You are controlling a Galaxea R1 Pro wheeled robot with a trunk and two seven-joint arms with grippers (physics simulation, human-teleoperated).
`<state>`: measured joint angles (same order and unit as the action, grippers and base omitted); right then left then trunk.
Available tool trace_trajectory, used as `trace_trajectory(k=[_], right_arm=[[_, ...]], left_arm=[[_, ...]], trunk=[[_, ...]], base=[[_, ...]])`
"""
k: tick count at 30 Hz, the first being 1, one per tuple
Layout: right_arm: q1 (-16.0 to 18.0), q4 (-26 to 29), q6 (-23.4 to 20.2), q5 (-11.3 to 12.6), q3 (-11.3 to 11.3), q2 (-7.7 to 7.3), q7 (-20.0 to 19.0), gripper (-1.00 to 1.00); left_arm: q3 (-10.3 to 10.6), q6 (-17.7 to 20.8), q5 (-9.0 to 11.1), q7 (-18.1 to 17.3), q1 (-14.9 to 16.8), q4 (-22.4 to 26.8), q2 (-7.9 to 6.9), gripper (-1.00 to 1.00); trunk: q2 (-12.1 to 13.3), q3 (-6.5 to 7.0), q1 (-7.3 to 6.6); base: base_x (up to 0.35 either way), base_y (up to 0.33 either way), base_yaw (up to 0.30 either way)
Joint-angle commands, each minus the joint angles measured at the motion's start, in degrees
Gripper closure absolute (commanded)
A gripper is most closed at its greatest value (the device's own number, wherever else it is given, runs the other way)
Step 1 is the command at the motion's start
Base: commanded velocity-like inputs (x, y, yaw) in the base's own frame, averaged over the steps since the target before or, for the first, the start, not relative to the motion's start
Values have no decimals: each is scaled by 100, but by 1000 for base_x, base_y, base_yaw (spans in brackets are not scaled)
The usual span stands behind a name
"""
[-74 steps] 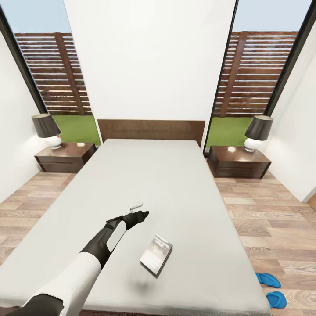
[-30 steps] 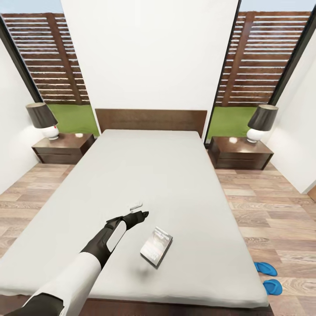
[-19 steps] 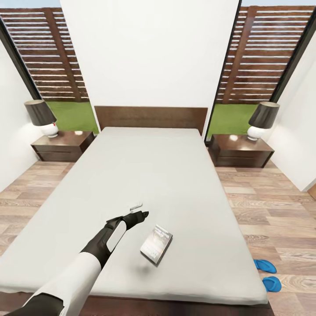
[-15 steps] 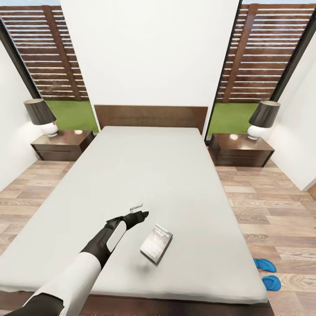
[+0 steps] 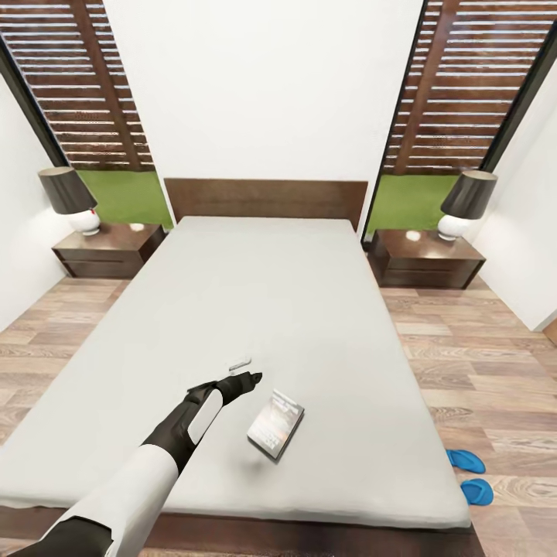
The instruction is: In the bedroom, move the book from the bed onto either nightstand, and place the two sandals side by side next to the bed.
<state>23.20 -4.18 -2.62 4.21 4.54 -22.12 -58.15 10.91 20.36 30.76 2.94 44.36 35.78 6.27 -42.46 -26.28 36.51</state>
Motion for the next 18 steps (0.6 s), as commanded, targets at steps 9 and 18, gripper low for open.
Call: trace_trajectory(k=[9, 18], right_arm=[[9, -22, -28, 10, 45, -3, -21, -100], [9, -22, -27, 10, 44, -3, -21, -100]], left_arm=[[11, 20, 52, 31, 3, 8, -11, -100], [13, 20, 53, 24, 3, 8, -11, -100]], trunk=[[-6, -87, 1], [-6, -168, 1]], base=[[0, 0, 0], [0, 0, 0]])
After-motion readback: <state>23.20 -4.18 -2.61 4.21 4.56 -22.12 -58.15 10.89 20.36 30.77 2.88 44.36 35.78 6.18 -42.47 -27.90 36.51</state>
